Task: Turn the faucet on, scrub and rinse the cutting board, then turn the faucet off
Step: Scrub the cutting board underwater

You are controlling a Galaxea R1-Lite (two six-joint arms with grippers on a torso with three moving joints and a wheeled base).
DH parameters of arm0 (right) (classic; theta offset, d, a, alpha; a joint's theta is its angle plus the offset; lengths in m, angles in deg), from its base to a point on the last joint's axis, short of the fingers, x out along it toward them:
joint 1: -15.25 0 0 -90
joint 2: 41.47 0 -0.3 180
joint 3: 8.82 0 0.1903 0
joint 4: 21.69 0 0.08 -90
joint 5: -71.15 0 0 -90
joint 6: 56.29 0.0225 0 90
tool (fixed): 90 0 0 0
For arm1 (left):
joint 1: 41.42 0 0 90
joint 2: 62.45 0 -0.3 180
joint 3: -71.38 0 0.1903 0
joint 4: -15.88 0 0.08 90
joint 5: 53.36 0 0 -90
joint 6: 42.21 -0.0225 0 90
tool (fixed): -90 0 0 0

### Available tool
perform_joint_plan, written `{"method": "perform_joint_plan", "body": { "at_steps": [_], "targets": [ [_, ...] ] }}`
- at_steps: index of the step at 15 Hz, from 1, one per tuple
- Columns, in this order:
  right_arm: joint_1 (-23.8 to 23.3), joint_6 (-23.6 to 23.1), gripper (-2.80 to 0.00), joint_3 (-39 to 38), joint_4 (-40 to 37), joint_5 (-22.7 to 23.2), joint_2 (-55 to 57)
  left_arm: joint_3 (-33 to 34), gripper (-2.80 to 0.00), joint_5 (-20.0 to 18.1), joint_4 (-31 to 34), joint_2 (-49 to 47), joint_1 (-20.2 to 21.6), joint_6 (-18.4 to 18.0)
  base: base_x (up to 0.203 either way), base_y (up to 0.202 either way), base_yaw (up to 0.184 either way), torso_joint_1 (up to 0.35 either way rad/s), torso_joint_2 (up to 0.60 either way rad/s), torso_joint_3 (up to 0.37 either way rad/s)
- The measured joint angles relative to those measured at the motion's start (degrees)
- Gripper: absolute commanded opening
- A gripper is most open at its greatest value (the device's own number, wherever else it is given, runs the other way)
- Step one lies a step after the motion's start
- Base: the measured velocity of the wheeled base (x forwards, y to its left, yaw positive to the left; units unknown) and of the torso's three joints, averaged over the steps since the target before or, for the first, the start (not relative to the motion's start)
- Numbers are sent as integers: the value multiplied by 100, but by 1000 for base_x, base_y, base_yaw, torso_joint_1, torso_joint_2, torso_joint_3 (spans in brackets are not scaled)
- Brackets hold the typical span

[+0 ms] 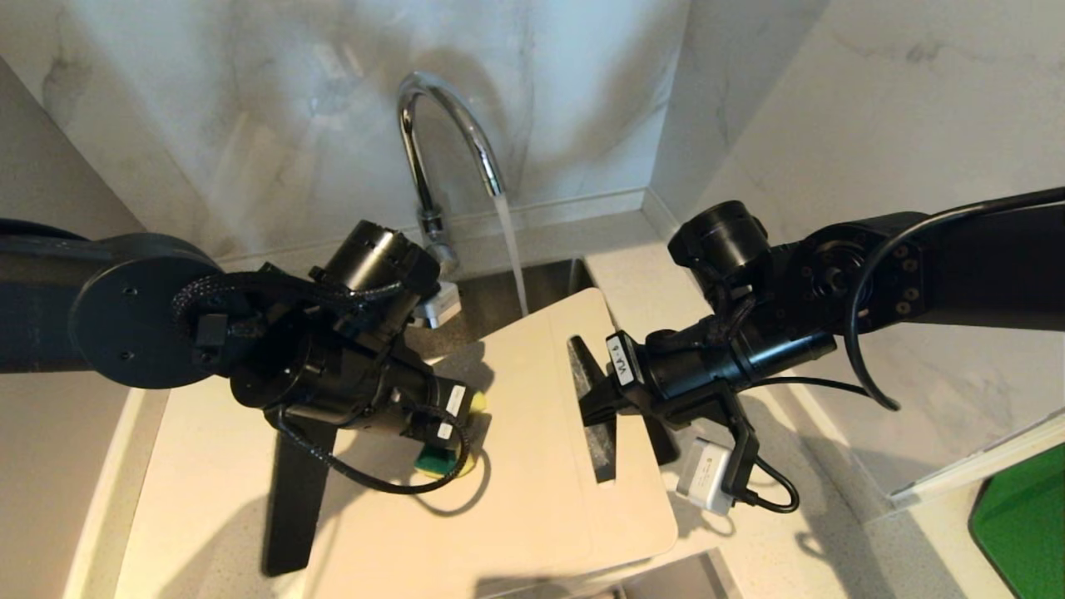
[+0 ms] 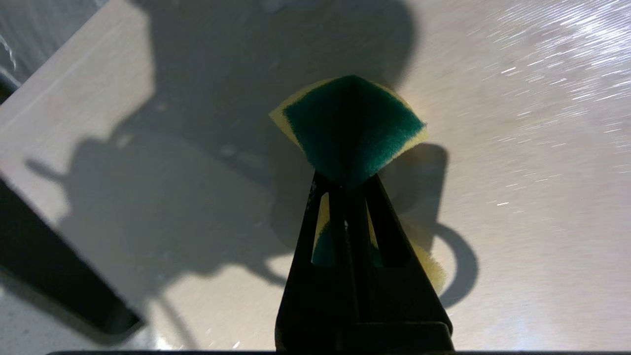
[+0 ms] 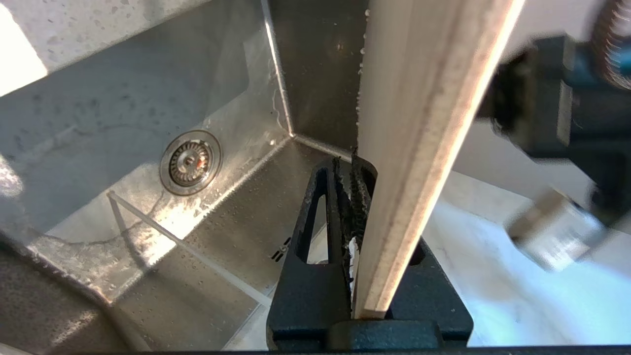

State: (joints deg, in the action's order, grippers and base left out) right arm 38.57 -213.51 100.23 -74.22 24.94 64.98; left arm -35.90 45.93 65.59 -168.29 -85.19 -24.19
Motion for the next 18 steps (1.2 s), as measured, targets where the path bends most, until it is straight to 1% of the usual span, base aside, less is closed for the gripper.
{"method": "perform_joint_plan", "body": {
  "at_steps": [2, 4, 9, 11, 13, 17, 18],
  "targets": [
    [0, -2, -280, 0, 12, 9, -6, 332, -280, -26, -1, 117, 183, 4, 0, 0, 0, 0, 0, 0],
    [0, -2, -280, 26, 20, 20, -11, 768, -280, -76, -133, 305, 481, -10, 0, 0, 0, 0, 0, 0],
    [0, -1, -280, 87, 17, 34, -16, 2147, -280, -197, -1085, 728, 1221, -237, 0, 0, 0, 0, 0, 0],
    [0, -2, -280, 87, 15, 56, -34, 2698, -280, -275, -1505, 798, 1516, -481, 0, 0, 0, 0, 0, 0],
    [-4, -2, -280, 78, 15, 57, -53, 3130, -280, -575, -1958, 826, 1900, -634, 0, 0, 0, 0, 0, 0],
    [-6, -2, -280, 76, 17, 59, -80, 3647, -280, -1067, -2277, 885, 2601, -683, 0, 0, 0, 0, 0, 0],
    [-6, -2, -280, 76, 20, 63, -83, 3711, -280, -1178, -2379, 921, 2814, -760, 0, 0, 0, 0, 0, 0]
  ]
}}
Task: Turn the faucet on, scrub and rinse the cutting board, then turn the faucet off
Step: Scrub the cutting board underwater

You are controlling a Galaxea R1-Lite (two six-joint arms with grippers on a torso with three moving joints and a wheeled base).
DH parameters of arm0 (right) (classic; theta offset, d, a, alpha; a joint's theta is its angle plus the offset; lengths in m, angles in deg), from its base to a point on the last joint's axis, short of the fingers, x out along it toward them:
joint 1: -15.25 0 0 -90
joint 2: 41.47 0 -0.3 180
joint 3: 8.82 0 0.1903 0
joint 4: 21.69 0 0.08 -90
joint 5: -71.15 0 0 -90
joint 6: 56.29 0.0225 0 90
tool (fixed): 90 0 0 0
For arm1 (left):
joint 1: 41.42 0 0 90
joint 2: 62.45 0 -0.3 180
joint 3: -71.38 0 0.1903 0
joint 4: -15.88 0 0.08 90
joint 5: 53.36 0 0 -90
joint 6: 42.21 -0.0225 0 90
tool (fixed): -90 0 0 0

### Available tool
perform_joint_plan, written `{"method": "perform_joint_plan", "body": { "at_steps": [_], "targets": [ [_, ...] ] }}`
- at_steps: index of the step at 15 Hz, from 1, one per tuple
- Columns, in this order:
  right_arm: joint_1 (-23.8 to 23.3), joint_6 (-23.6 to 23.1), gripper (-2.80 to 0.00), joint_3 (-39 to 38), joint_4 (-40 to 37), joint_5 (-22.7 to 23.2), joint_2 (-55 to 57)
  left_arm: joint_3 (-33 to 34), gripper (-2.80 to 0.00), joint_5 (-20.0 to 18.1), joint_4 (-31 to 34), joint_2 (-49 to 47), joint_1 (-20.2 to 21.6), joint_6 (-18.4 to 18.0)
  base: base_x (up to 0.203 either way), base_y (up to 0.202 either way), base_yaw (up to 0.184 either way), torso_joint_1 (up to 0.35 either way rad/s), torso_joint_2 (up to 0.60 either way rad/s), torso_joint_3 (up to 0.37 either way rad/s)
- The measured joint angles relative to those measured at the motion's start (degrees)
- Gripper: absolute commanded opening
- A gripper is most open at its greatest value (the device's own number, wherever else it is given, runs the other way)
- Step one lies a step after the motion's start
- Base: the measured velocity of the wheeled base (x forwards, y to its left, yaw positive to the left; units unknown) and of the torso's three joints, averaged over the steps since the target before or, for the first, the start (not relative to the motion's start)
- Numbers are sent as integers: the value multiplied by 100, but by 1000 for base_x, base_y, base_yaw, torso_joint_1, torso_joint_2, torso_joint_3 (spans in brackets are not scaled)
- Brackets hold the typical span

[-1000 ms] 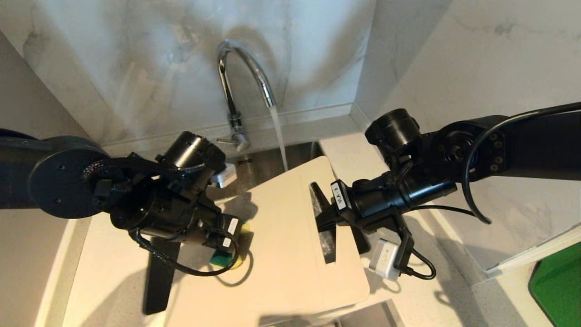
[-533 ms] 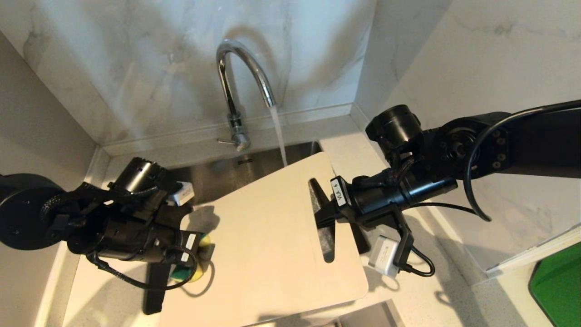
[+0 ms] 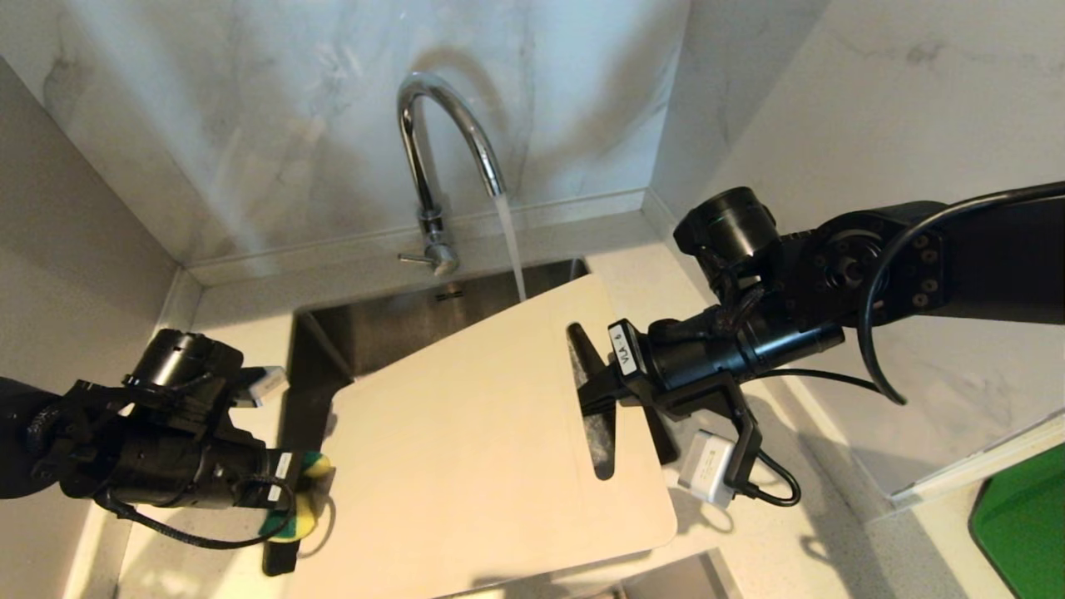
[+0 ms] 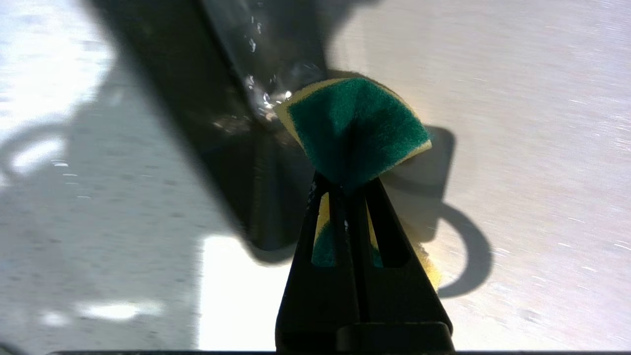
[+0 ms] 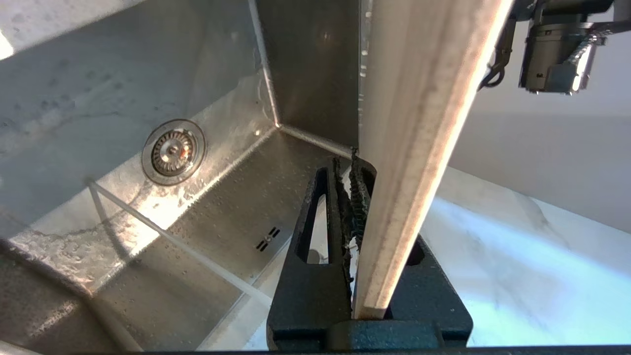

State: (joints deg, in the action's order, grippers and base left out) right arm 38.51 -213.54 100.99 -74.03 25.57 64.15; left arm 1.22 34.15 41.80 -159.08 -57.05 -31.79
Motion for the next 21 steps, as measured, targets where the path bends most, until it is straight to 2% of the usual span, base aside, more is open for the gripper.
{"method": "perform_joint_plan", "body": {
  "at_steps": [4, 7, 9, 11, 15, 17, 18, 20, 21],
  "targets": [
    [0, 0, -280, 11, 0, 15, -11, -92, -280, -223, -14, 326, 694, -290, 0, 0, 0, 0, 0, 0],
    [0, 0, -280, 11, -2, 0, -16, -799, -280, -322, 678, 658, 744, -232, 0, 0, 0, 0, 0, 0],
    [2, 0, -280, 0, -1, 1, -16, -1585, -280, -341, 1474, 872, 483, -32, 0, 0, 0, 0, 0, 0],
    [1, 1, -280, -1, -5, -5, -16, -2226, -280, -294, 2180, 1060, -155, 244, 0, 0, 0, 0, 0, 0],
    [0, 0, -280, 18, -6, -5, -17, -3027, -280, 190, 3024, 1196, -2072, 986, 0, 0, 0, 0, 0, 0],
    [0, 0, -280, 24, -5, -5, -35, -3181, -280, 727, 3124, 1044, -3026, 1351, 0, 0, 0, 0, 0, 0],
    [0, 0, -280, 24, -2, -4, -52, -3209, -280, 1137, 3151, 901, -3447, 1553, 0, 0, 0, 0, 0, 0],
    [-20, 2, -280, 24, -5, -5, -79, -3077, -280, 1856, 3119, 666, -4000, 1879, 0, 0, 0, 0, 0, 0],
    [-22, 1, -280, 28, -6, -7, -85, -2908, -280, 2030, 2998, 586, -4170, 1969, 0, 0, 0, 0, 0, 0]
  ]
}}
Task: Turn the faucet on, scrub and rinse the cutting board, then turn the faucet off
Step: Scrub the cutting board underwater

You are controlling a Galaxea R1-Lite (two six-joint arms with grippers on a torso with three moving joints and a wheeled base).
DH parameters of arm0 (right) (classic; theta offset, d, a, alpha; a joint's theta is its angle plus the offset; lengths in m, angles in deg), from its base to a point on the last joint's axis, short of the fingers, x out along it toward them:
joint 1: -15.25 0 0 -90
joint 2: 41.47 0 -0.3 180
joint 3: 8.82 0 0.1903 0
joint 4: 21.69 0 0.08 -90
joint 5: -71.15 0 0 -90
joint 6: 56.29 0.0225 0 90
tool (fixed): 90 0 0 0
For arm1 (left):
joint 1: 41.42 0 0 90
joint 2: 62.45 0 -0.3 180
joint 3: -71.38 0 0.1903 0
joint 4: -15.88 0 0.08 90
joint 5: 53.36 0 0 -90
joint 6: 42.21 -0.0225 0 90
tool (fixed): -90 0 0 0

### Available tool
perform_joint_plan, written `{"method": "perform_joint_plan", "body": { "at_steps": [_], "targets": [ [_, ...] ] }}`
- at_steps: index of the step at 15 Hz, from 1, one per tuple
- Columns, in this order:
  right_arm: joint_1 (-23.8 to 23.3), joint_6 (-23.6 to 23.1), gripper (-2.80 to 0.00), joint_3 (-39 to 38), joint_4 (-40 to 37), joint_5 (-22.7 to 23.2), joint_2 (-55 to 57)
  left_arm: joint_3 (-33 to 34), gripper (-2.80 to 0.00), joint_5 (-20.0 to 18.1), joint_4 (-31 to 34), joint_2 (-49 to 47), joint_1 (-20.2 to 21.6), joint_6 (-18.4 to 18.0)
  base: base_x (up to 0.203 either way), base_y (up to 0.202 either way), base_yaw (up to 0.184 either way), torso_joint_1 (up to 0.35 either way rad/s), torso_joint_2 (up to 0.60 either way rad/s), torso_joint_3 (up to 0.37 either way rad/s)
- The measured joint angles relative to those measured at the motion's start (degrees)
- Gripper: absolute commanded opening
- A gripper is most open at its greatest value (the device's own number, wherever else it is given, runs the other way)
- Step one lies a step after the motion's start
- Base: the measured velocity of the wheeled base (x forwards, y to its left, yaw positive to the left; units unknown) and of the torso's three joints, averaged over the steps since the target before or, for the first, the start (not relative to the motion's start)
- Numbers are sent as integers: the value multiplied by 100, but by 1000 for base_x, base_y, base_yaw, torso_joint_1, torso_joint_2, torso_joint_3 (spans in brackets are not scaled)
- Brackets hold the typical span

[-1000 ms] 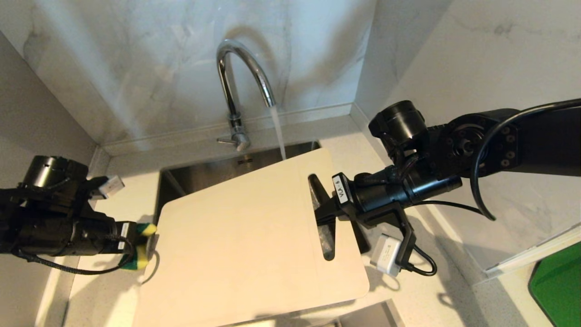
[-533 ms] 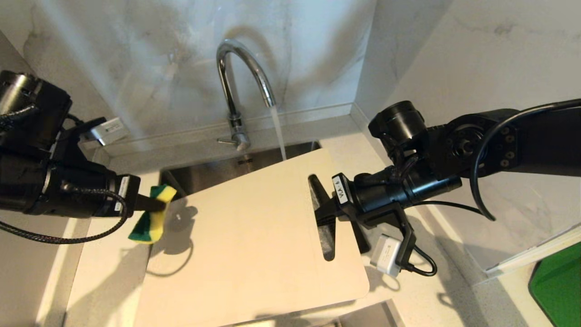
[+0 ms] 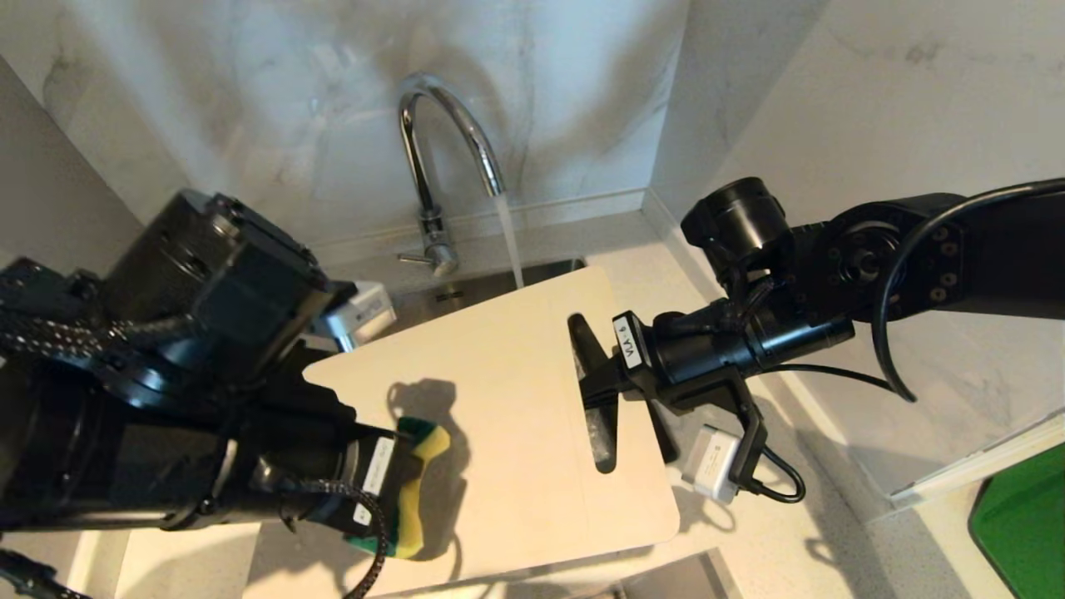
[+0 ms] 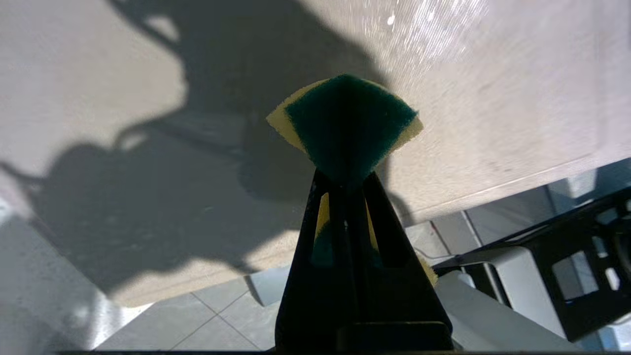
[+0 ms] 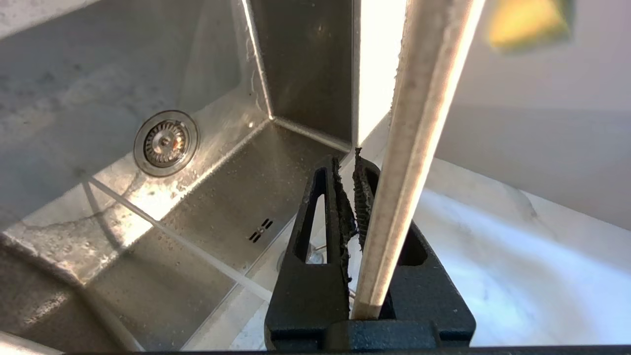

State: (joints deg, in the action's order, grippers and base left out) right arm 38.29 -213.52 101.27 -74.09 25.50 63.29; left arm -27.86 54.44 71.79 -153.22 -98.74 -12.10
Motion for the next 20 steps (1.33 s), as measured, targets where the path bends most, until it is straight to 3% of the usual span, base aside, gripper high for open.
{"method": "perform_joint_plan", "body": {
  "at_steps": [2, 7, 12, 16, 20],
  "targets": [
    [-6, -1, -280, 78, 26, 11, -13, 340, -280, 110, -405, -117, -80, 107, 0, 0, 0, 0, 0, 0],
    [-13, -4, -280, 101, 91, -11, -44, 1197, -280, 113, -1346, -325, 292, 135, 0, 0, 0, 0, 0, 0],
    [-11, -4, -280, 90, 95, -9, -50, 2158, -280, 53, -2311, -306, 931, 131, 0, 0, 0, 0, 0, 0],
    [-11, -1, -280, 90, 94, 13, -55, 3037, -280, -376, -2819, -6, 1580, 112, 0, 0, 0, 0, 0, 0],
    [-13, 1, -280, 101, 98, 24, -59, 3904, -280, -499, -3337, 402, 2033, 104, 0, 0, 0, 0, 0, 0]
  ]
}}
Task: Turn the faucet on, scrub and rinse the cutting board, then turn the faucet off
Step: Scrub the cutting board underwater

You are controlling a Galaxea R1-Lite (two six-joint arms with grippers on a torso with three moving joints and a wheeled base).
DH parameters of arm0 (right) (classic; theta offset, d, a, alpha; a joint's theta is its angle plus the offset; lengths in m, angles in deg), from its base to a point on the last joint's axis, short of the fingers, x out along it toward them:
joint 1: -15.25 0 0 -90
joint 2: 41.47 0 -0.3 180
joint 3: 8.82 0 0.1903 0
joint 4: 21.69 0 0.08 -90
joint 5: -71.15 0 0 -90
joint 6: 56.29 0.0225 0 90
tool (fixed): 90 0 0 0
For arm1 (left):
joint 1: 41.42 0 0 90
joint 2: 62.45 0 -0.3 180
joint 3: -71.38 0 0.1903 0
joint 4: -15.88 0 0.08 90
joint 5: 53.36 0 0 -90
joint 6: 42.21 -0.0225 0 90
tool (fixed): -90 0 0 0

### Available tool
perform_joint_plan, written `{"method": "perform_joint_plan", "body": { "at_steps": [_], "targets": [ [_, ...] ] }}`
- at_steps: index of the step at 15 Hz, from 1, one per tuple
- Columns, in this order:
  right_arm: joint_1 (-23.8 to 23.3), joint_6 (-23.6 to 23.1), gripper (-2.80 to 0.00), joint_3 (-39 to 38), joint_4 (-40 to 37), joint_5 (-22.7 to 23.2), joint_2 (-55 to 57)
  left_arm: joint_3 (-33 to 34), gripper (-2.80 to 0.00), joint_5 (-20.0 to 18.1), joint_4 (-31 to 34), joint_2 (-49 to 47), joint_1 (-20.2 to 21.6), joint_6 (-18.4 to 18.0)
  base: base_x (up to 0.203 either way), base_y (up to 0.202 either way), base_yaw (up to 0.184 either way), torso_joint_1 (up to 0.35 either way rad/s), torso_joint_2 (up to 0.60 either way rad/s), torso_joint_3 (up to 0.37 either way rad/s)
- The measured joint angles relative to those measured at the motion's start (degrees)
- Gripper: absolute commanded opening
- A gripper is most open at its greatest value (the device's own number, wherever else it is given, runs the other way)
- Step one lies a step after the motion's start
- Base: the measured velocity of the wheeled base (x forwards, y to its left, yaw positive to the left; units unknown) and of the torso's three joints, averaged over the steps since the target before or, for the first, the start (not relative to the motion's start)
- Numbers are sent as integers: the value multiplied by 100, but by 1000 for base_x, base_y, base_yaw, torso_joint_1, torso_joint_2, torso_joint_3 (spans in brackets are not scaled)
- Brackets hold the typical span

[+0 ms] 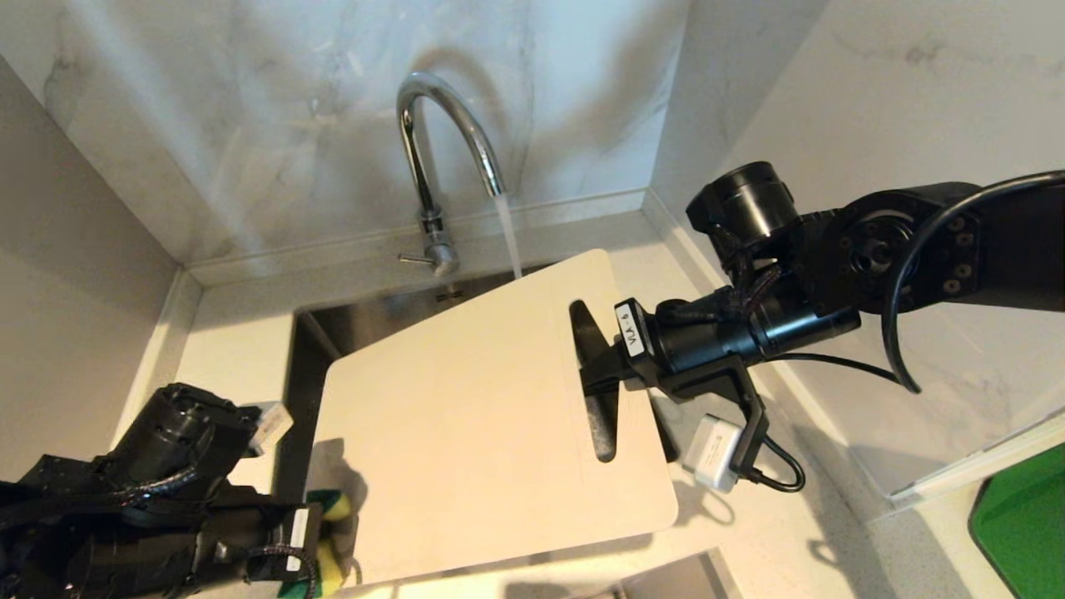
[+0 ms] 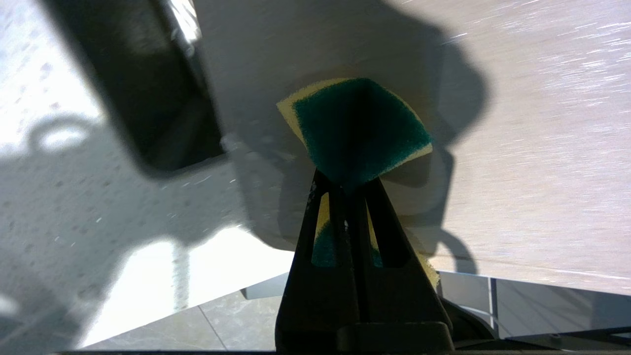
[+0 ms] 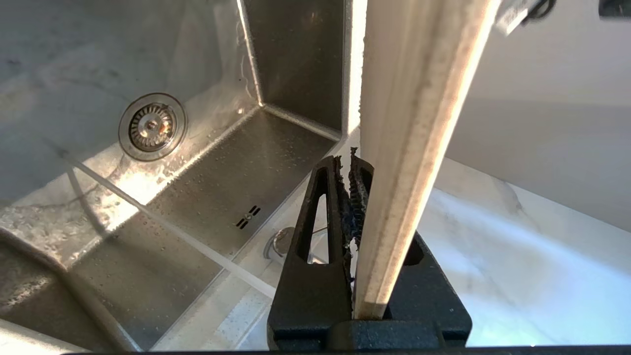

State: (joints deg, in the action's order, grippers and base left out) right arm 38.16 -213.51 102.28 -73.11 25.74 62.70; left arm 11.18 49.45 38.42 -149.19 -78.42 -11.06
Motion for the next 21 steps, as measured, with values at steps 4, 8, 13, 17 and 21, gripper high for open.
{"method": "perform_joint_plan", "body": {
  "at_steps": [4, 8, 13, 17, 21],
  "targets": [
    [-6, -2, -280, 7, 2, -5, -28, 887, -280, -71, -851, 166, 449, -25, 0, 0, 0, 0, 0, 0],
    [-9, 0, -280, 0, 2, -6, -45, 1193, -280, -546, -1062, 272, 1187, -241, 0, 0, 0, 0, 0, 0],
    [-9, 0, -280, -2, 5, -5, -48, 941, -280, -1069, -967, 694, 2152, -756, 0, 0, 0, 0, 0, 0],
    [-9, 0, -280, -15, 7, -9, -48, 60, -280, -1154, 2, 1303, 2339, -839, 0, 0, 0, 0, 0, 0],
    [-9, -2, -280, -35, 50, -16, -42, -1328, -280, -1167, 1131, 1527, 1902, -811, 0, 0, 0, 0, 0, 0]
  ]
}}
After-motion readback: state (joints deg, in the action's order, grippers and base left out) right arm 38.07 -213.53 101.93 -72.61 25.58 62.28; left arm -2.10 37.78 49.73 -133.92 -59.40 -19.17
